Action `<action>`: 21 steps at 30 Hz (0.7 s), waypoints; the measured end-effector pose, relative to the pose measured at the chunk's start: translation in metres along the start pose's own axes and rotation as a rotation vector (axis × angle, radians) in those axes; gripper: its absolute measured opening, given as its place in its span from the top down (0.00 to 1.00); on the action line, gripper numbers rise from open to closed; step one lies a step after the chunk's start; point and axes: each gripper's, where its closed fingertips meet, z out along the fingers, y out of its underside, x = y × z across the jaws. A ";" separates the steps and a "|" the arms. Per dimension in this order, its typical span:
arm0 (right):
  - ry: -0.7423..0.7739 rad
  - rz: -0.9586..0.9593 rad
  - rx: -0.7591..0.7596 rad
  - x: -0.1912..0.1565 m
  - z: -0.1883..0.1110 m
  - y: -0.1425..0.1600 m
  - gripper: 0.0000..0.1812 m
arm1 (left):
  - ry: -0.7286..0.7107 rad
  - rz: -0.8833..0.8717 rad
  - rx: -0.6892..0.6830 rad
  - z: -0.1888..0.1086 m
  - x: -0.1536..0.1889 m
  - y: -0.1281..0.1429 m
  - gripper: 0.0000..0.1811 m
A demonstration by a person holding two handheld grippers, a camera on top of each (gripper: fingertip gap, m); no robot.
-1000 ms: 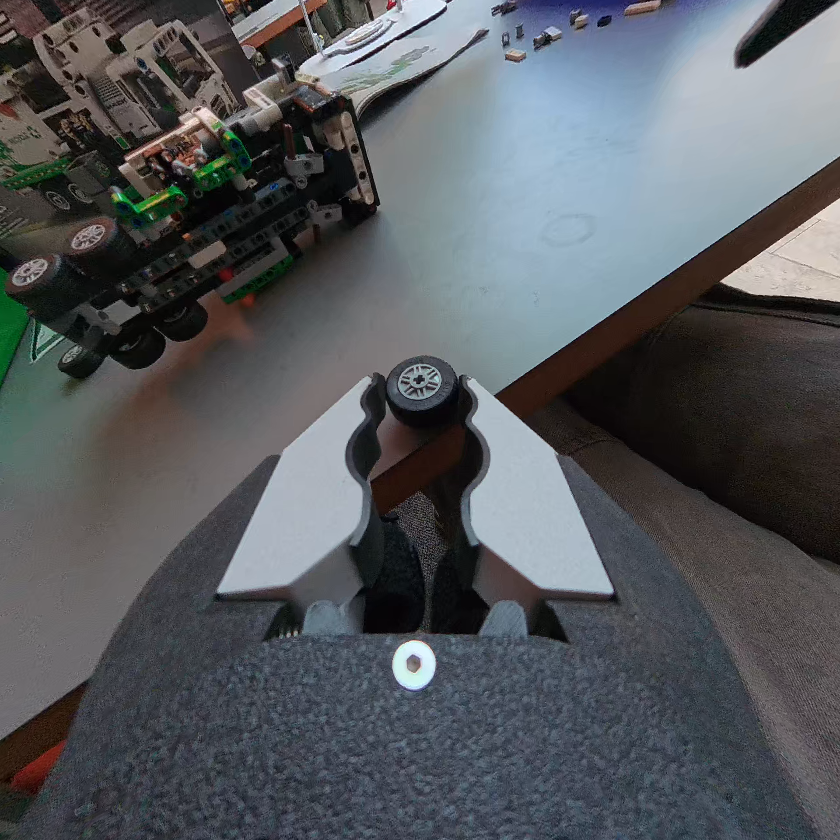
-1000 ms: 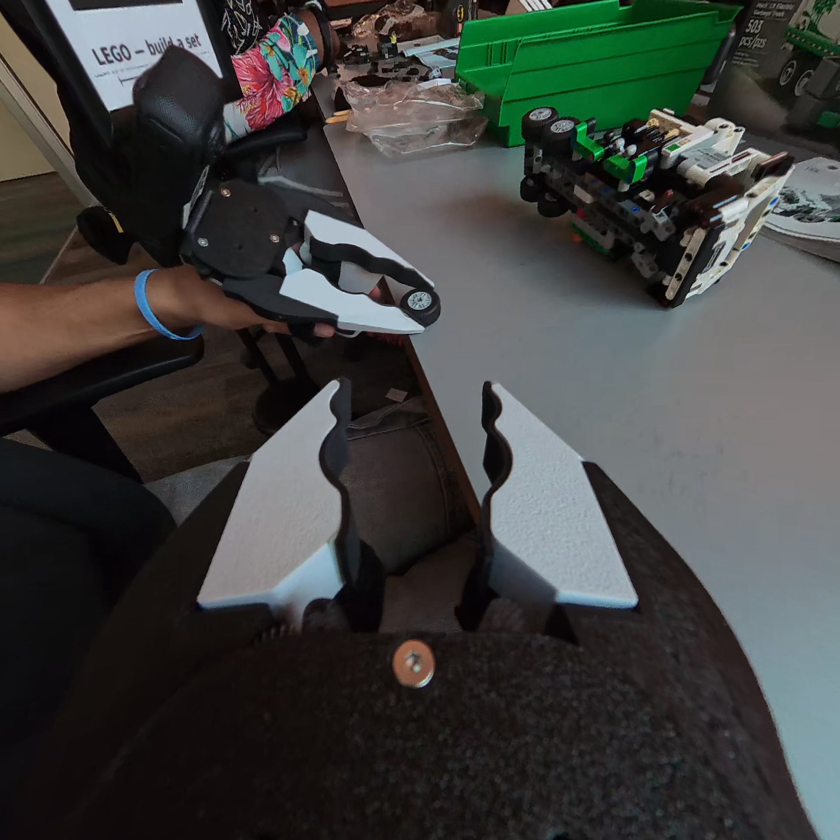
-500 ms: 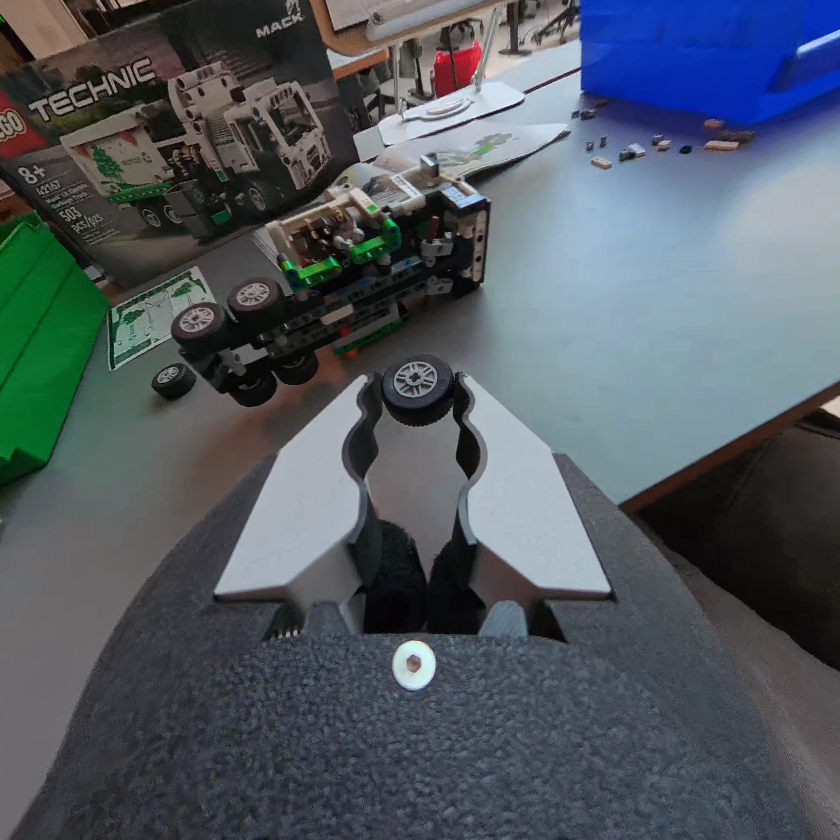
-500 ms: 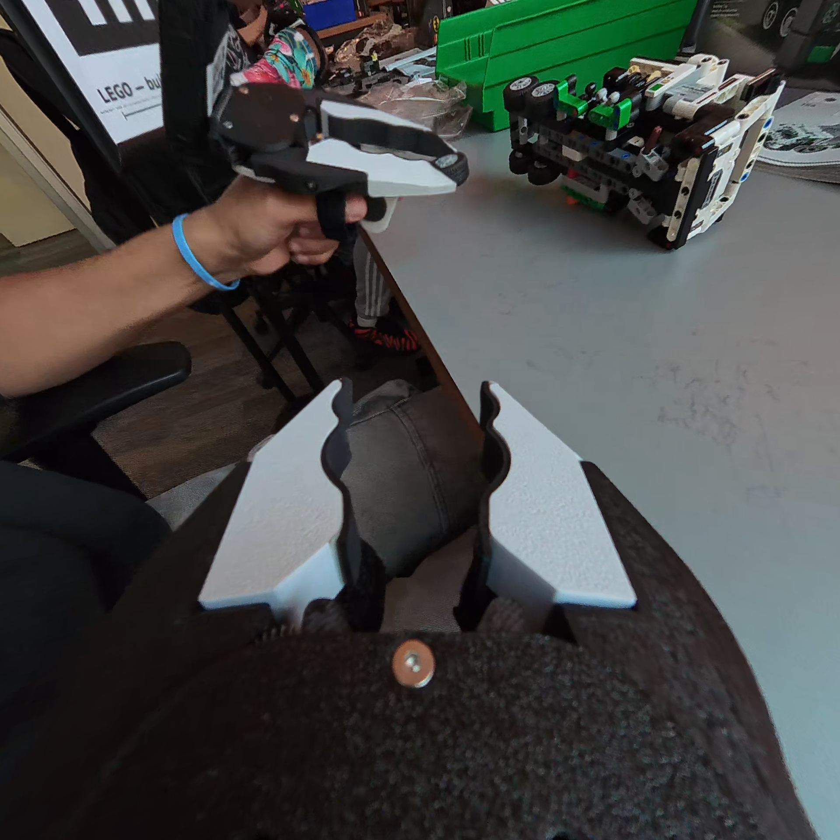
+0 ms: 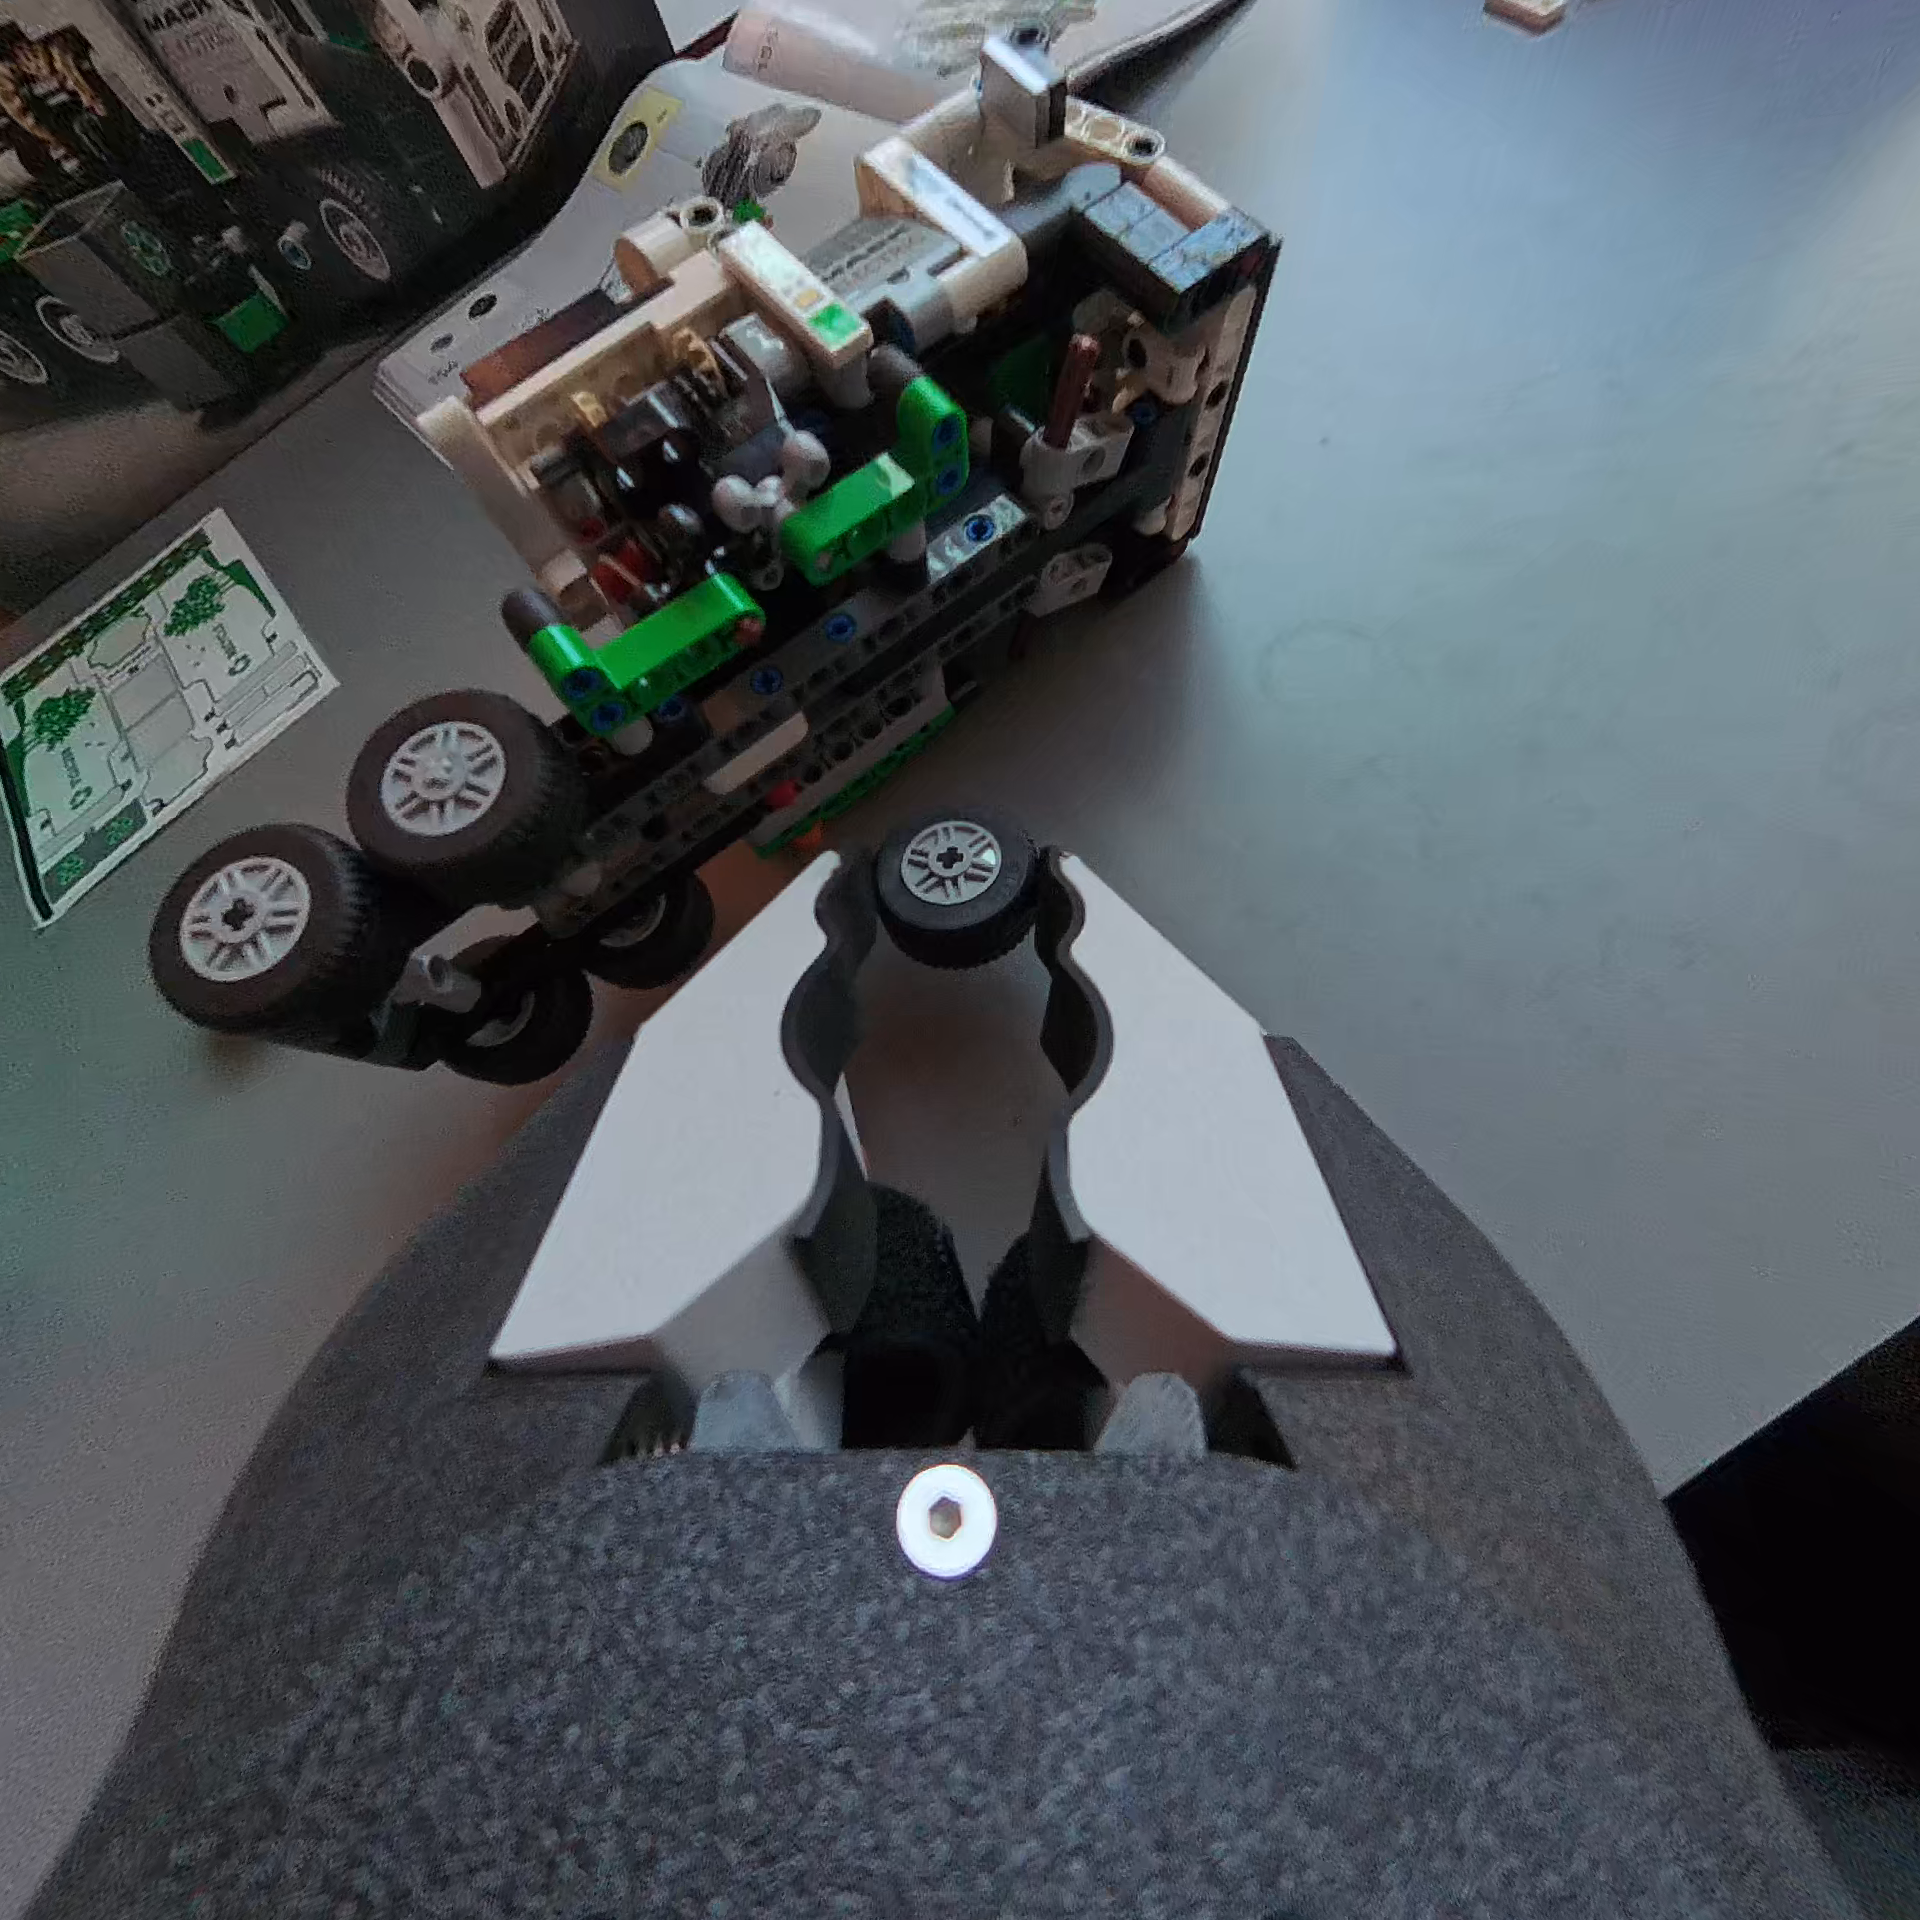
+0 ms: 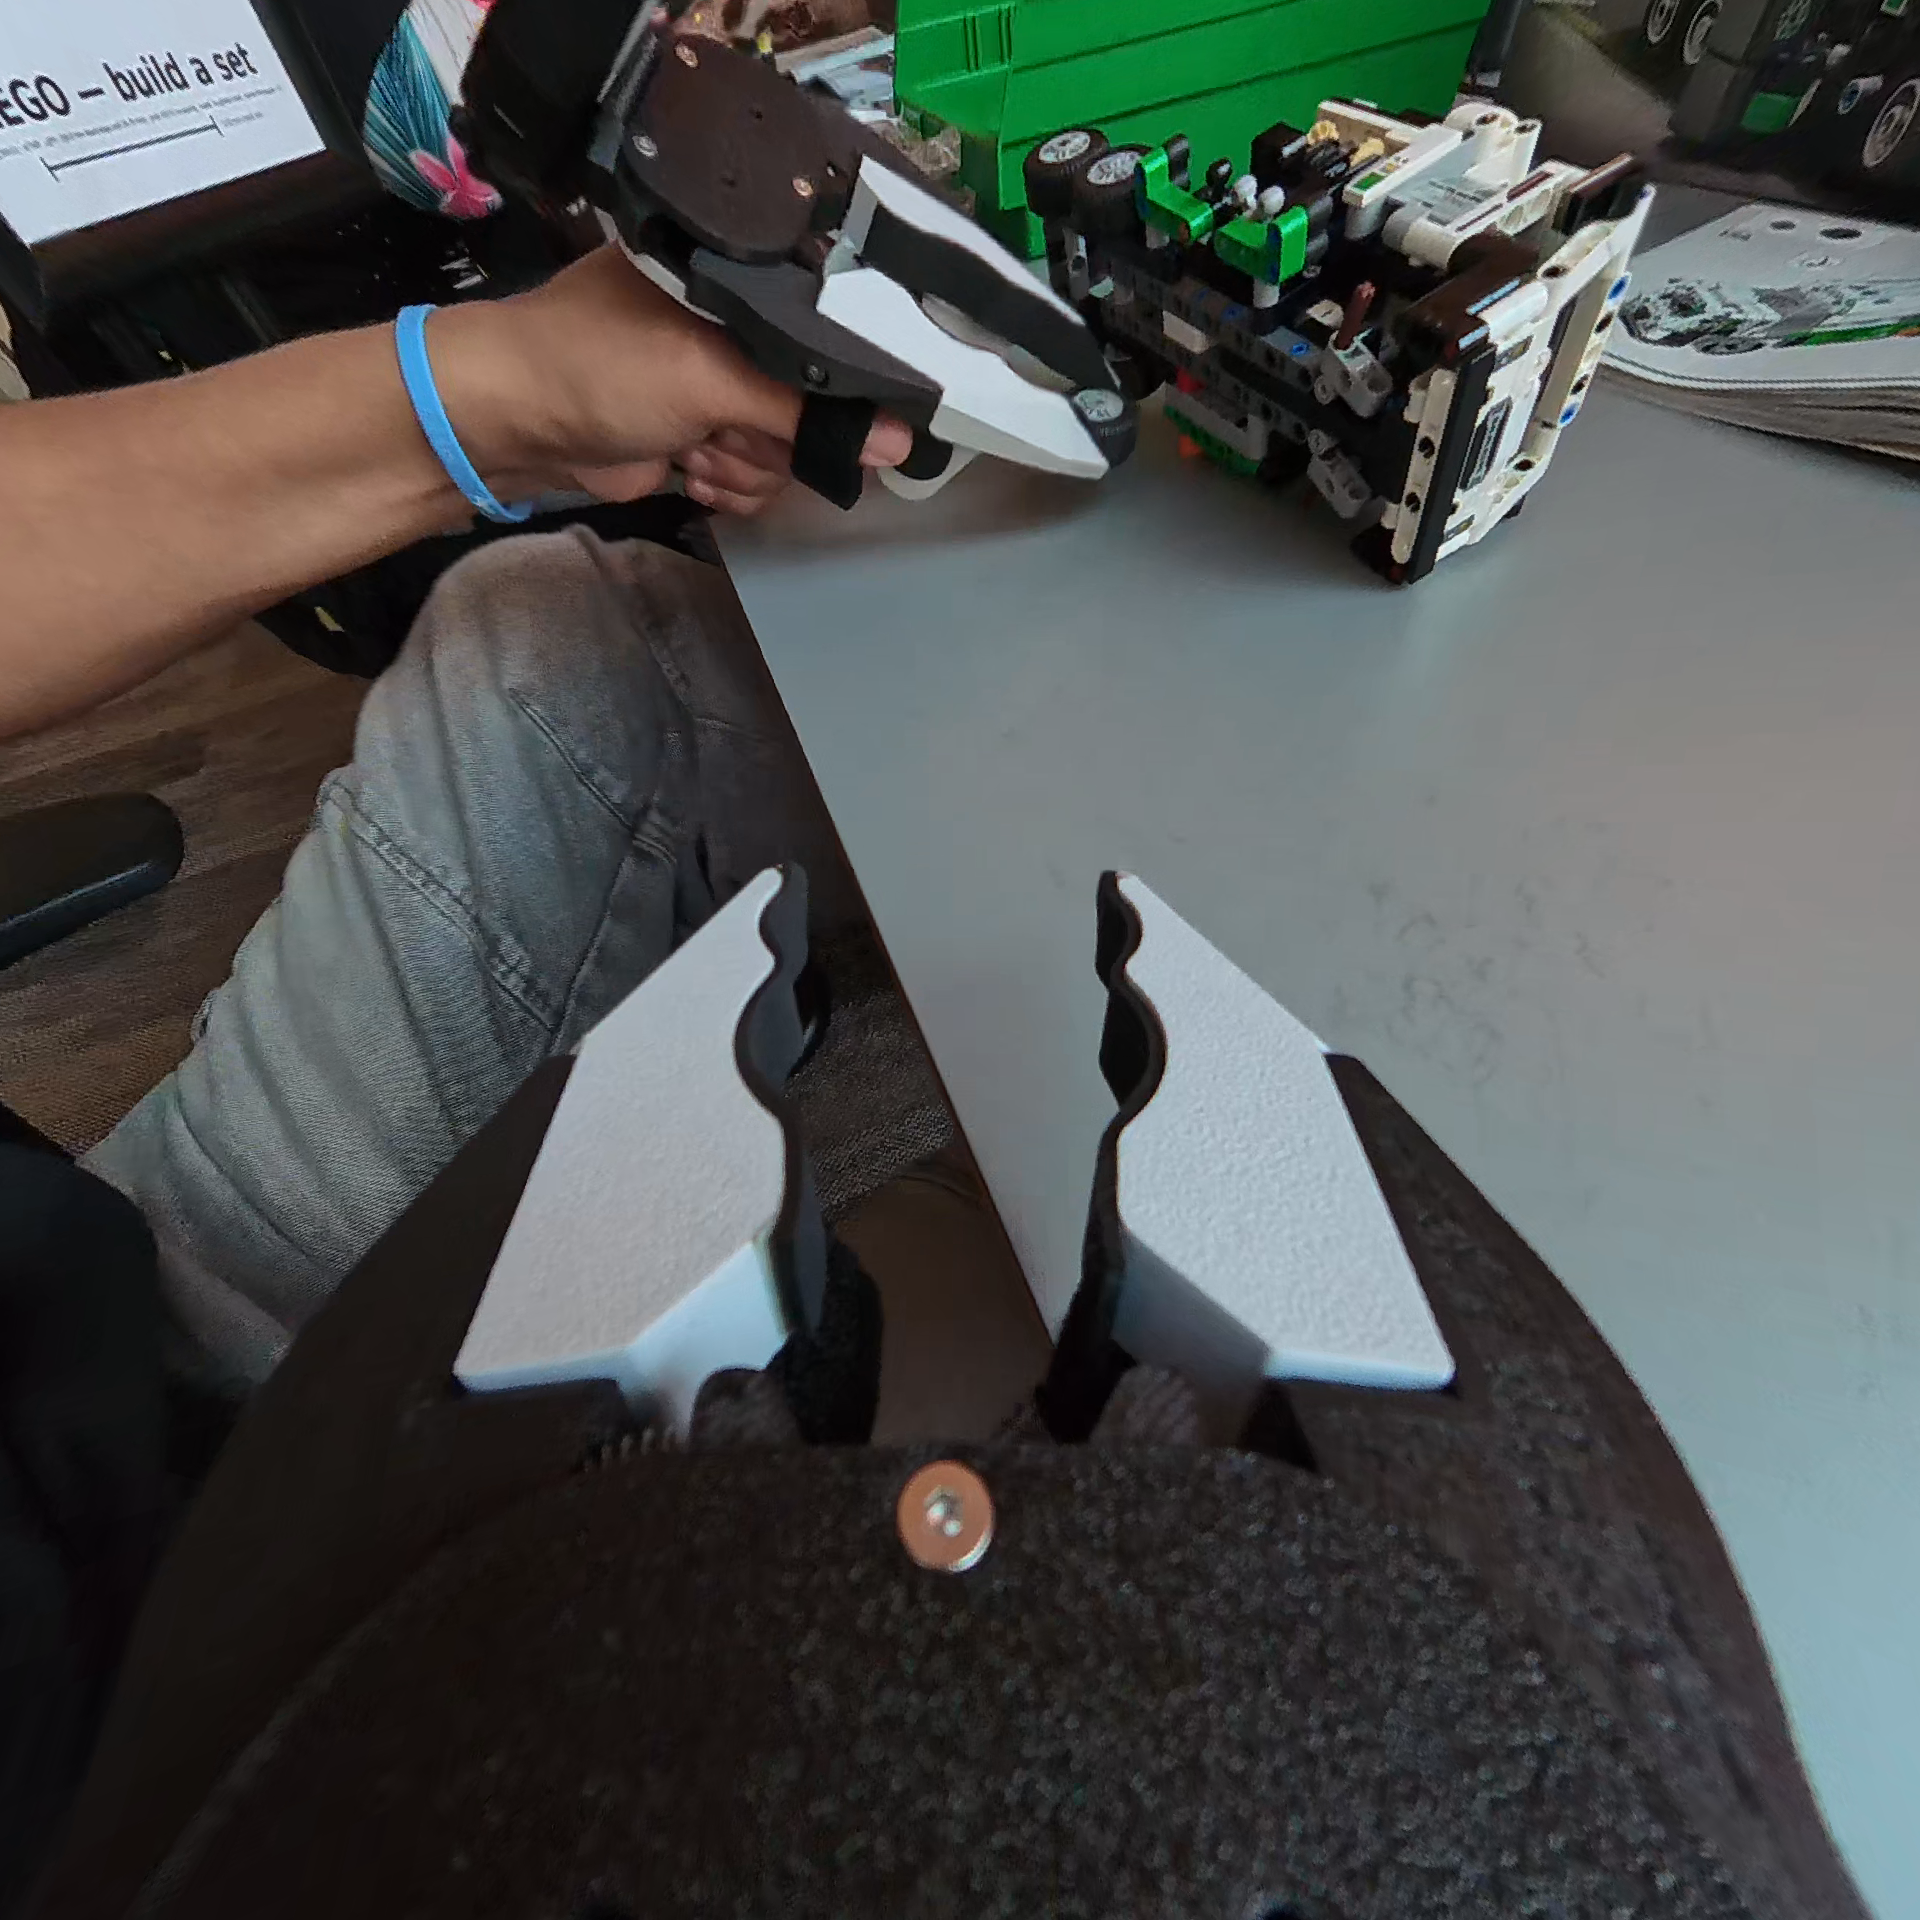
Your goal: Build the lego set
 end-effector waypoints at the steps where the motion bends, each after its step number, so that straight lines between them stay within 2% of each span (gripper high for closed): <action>1: -0.002 0.011 -0.003 0.001 -0.001 0.001 0.70 | 0.013 -0.006 0.024 0.000 0.004 -0.005 0.83; 4: -0.021 0.057 -0.001 0.002 -0.005 0.000 0.69 | 0.039 0.012 0.100 -0.001 0.021 -0.024 0.83; 6: -0.051 0.076 0.026 0.001 -0.008 -0.007 0.69 | 0.142 -0.048 0.155 -0.005 0.048 -0.039 0.83; 8: -0.040 -0.015 0.041 0.001 -0.010 -0.018 0.64 | 0.311 -0.206 0.263 -0.023 0.079 -0.063 0.83; 11: 0.100 -0.302 0.034 -0.002 -0.011 -0.038 0.67 | 0.630 -0.534 0.365 -0.059 0.117 -0.095 0.83; 15: 0.195 -0.356 0.151 -0.015 -0.012 -0.075 0.70 | 0.970 -0.983 0.412 -0.088 0.135 -0.115 0.84; 18: 0.236 -0.397 0.219 -0.006 -0.006 -0.087 0.73 | 1.149 -1.201 0.424 -0.091 0.136 -0.124 0.84; 21: 0.203 -0.410 0.263 0.009 0.008 -0.095 0.75 | 1.241 -1.294 0.407 -0.079 0.135 -0.128 0.84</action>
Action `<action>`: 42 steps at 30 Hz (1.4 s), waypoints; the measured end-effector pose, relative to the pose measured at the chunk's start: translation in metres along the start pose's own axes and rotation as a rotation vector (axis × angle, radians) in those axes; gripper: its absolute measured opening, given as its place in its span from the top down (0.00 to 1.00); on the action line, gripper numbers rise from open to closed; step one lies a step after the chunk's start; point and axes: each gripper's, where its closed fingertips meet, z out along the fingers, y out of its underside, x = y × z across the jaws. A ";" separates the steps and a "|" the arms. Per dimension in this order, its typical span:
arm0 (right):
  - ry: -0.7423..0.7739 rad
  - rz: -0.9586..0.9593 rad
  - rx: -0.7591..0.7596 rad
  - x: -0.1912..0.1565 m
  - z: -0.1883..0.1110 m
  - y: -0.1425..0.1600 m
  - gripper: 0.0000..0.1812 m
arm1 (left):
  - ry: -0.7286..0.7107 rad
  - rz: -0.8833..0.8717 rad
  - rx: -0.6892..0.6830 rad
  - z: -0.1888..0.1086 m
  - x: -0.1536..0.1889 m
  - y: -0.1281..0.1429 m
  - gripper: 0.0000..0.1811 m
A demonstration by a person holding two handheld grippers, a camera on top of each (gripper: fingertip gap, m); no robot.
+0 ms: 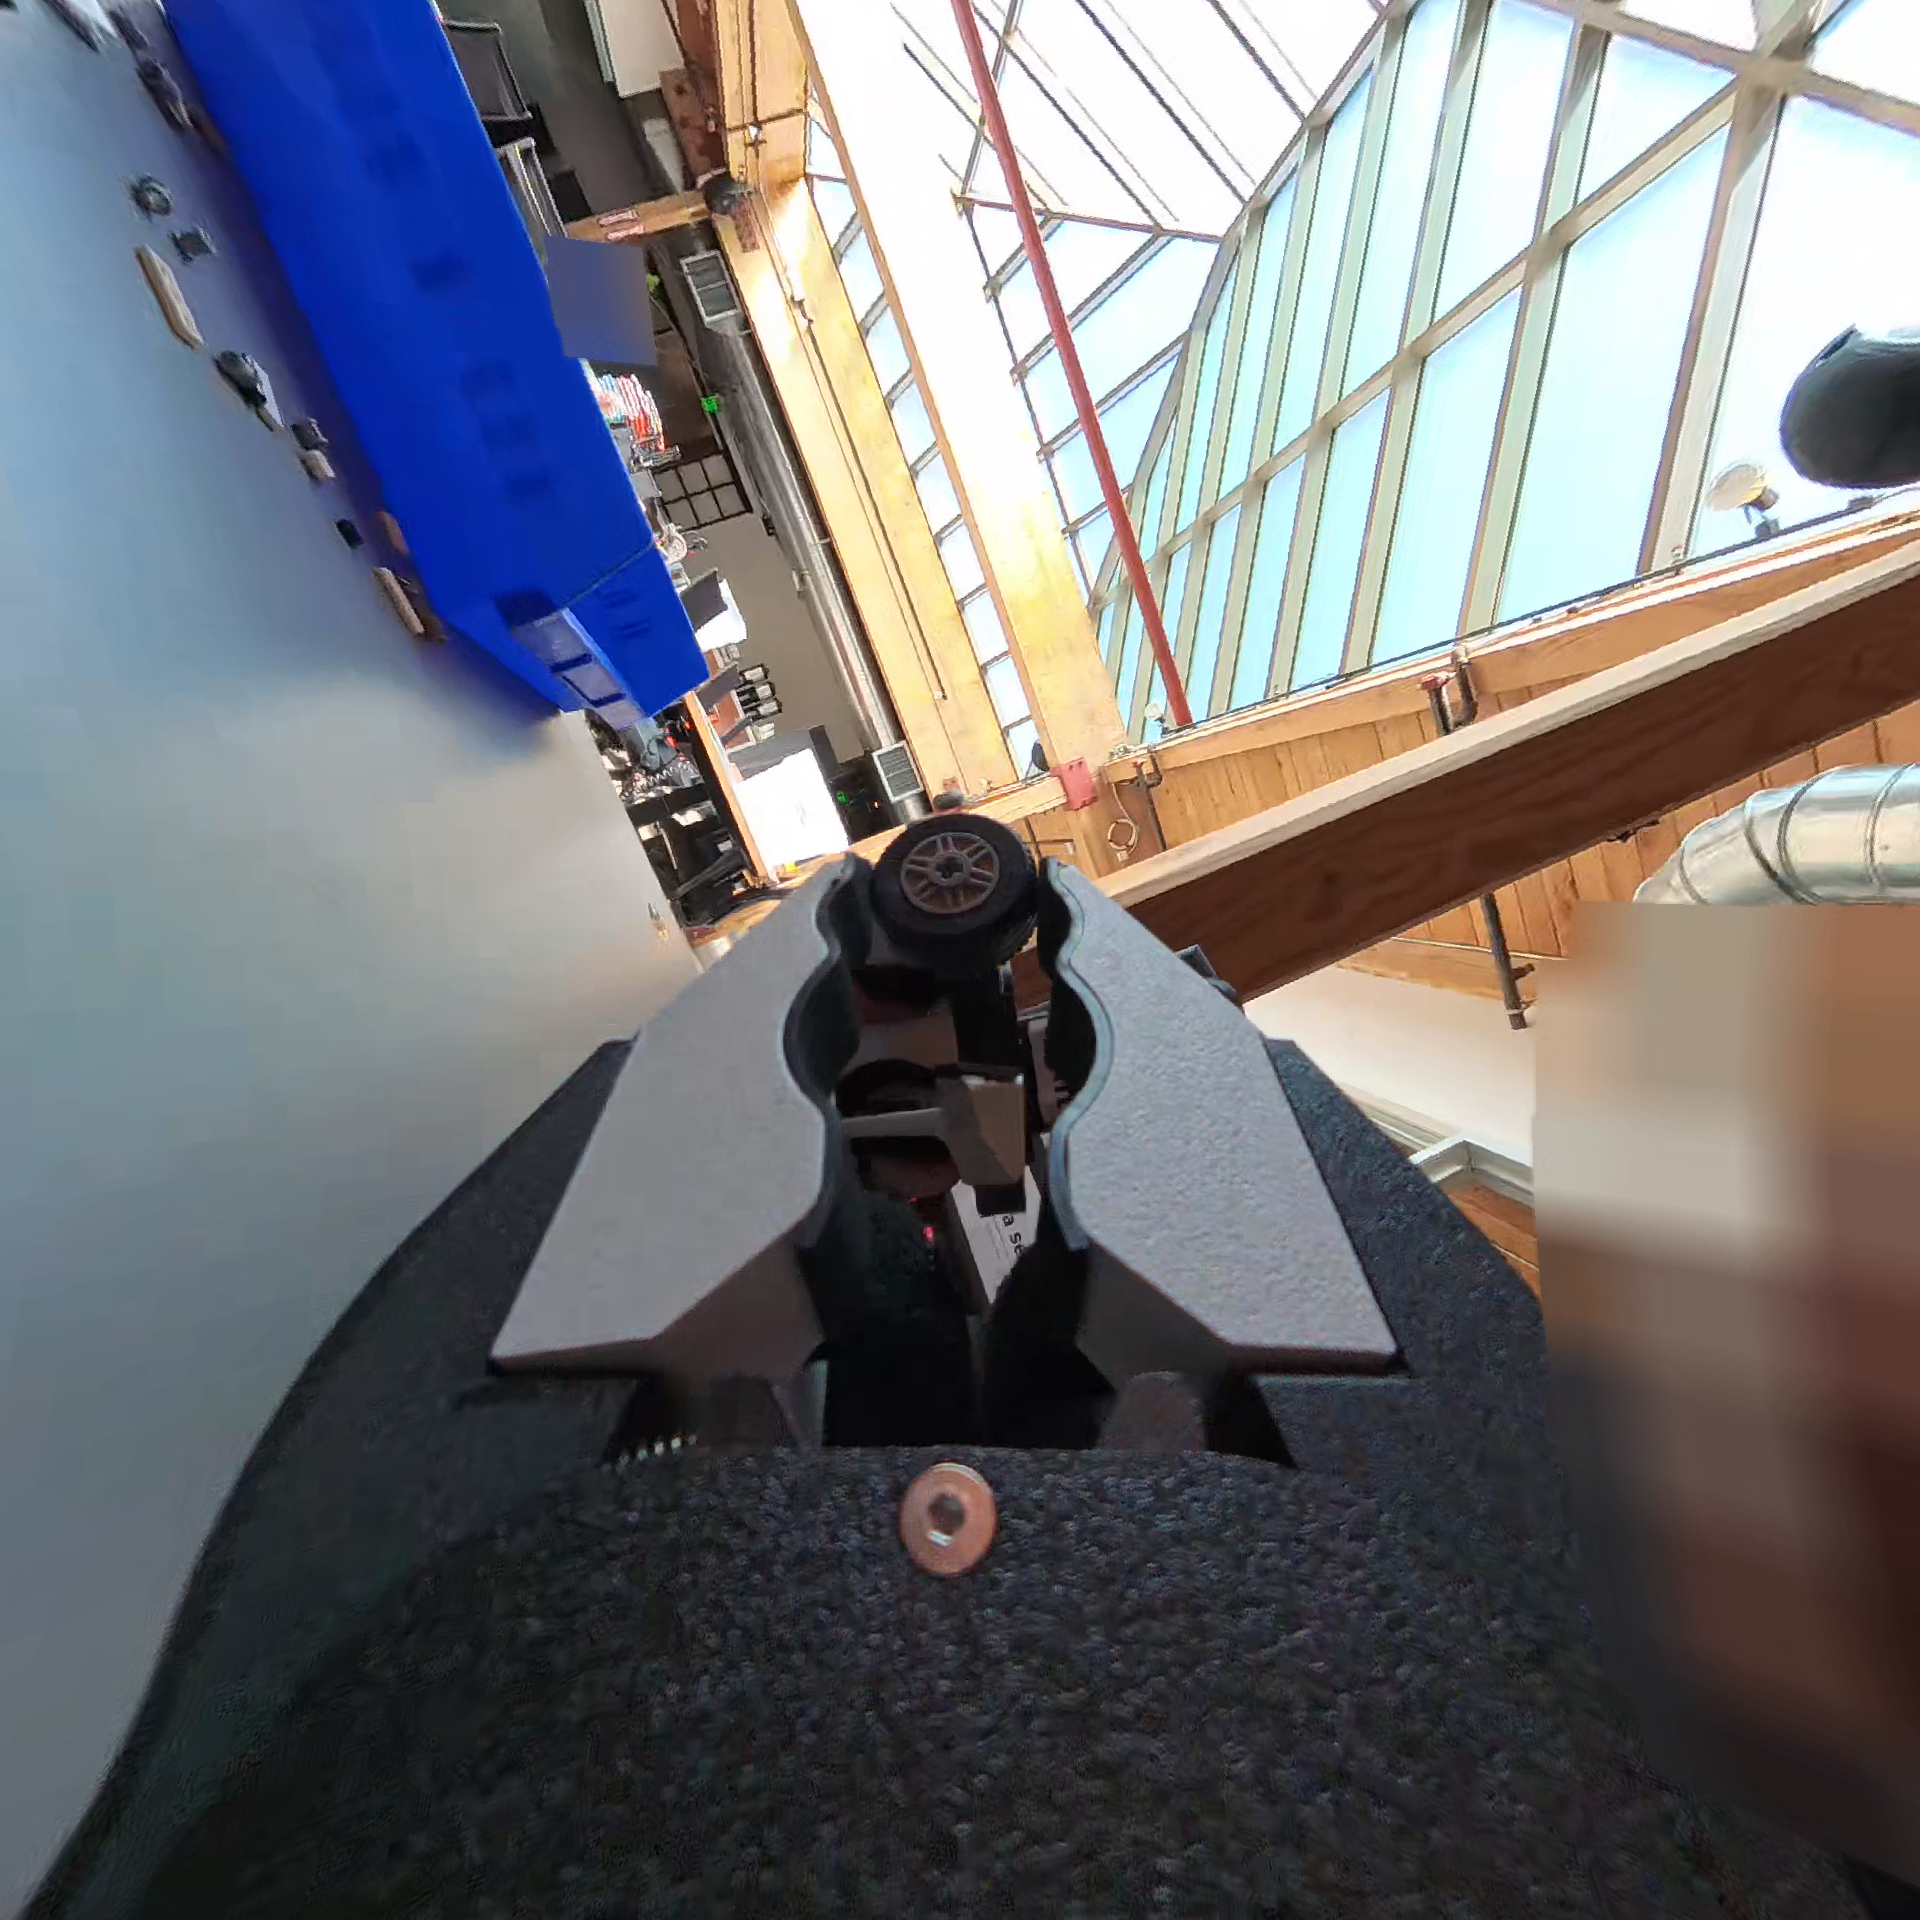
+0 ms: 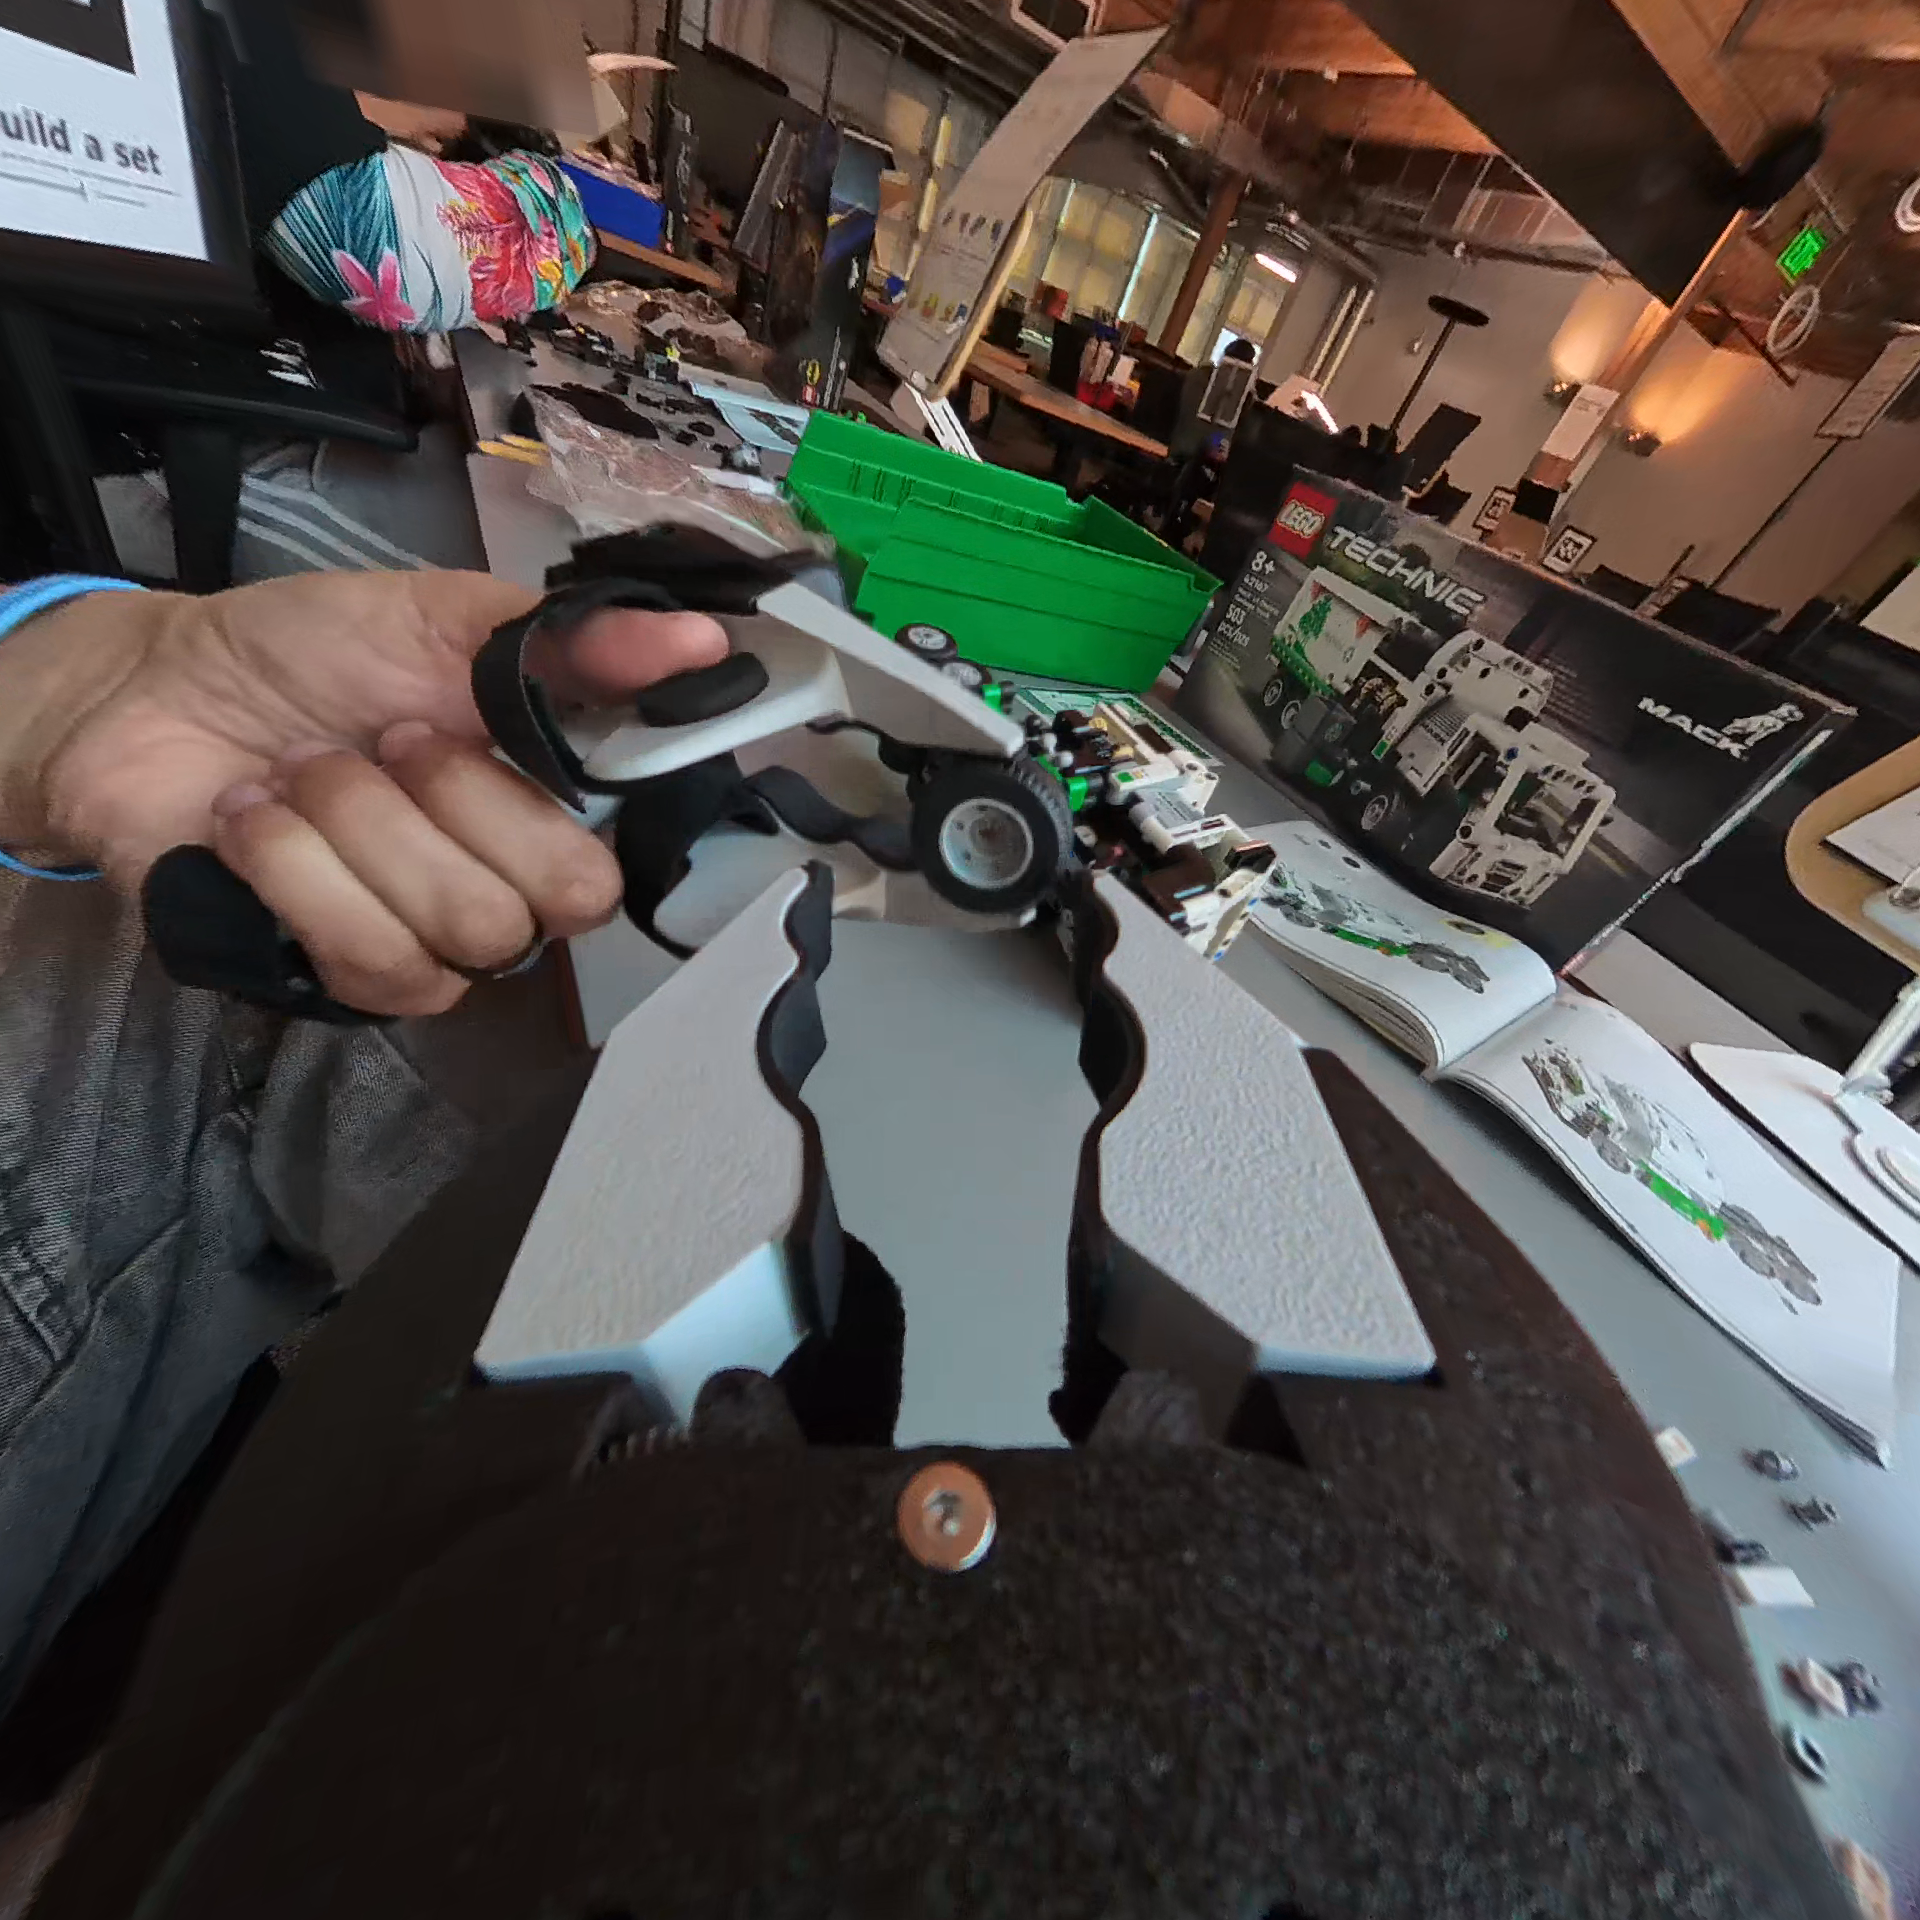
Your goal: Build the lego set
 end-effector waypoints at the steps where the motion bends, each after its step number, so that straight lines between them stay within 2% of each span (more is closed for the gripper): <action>1: -0.017 0.014 0.024 0.004 0.004 -0.001 0.77 | -0.002 -0.004 -0.014 0.002 -0.005 -0.002 0.84; 2: -0.017 0.025 0.036 0.010 0.008 -0.001 0.81 | 0.000 -0.011 -0.016 0.002 -0.009 -0.004 0.84; 5: -0.082 0.030 0.023 0.015 0.021 0.001 0.83 | 0.031 -0.020 -0.011 0.000 -0.012 -0.011 0.84; 7: -0.105 0.005 0.000 0.013 0.029 0.006 0.84 | -0.016 0.054 -0.027 -0.006 -0.017 -0.016 0.83; 10: -0.166 -0.014 -0.060 0.005 0.041 0.020 0.83 | -0.195 0.343 -0.107 -0.021 -0.032 -0.019 0.84; 13: -0.207 -0.116 -0.105 -0.001 0.057 0.032 0.83 | -0.391 0.633 -0.183 -0.038 -0.046 -0.026 0.84; 18: -0.319 -0.106 -0.194 -0.003 0.079 0.043 0.82 | -0.702 1.182 -0.219 -0.065 -0.048 -0.059 0.84; 20: -0.340 -0.020 -0.221 0.012 0.081 0.046 0.80 | -0.824 1.419 -0.208 -0.075 -0.039 -0.082 0.84; 22: -0.324 0.057 -0.224 0.039 0.082 0.046 0.80 | -0.889 1.558 -0.208 -0.081 -0.034 -0.096 0.84; 24: -0.304 0.095 -0.242 0.066 0.084 0.052 0.74 | -0.904 1.592 -0.197 -0.083 -0.034 -0.101 0.83; 27: -0.288 0.046 -0.280 0.095 0.092 0.073 0.66 | -0.910 1.612 -0.203 -0.085 -0.040 -0.101 0.83; 29: -0.352 0.051 -0.314 0.097 0.100 0.092 0.63 | -0.937 1.708 -0.243 -0.086 -0.042 -0.100 0.83; 32: -0.441 0.124 -0.291 0.092 0.119 0.103 0.53 | -0.976 1.798 -0.317 -0.089 -0.046 -0.097 0.83; 37: -0.517 0.050 -0.196 0.087 0.143 0.089 0.52 | -0.985 1.596 -0.297 -0.098 -0.059 -0.095 0.83; 42: -0.553 -0.015 -0.212 0.077 0.154 0.093 0.55 | -0.992 1.495 -0.269 -0.102 -0.056 -0.100 0.83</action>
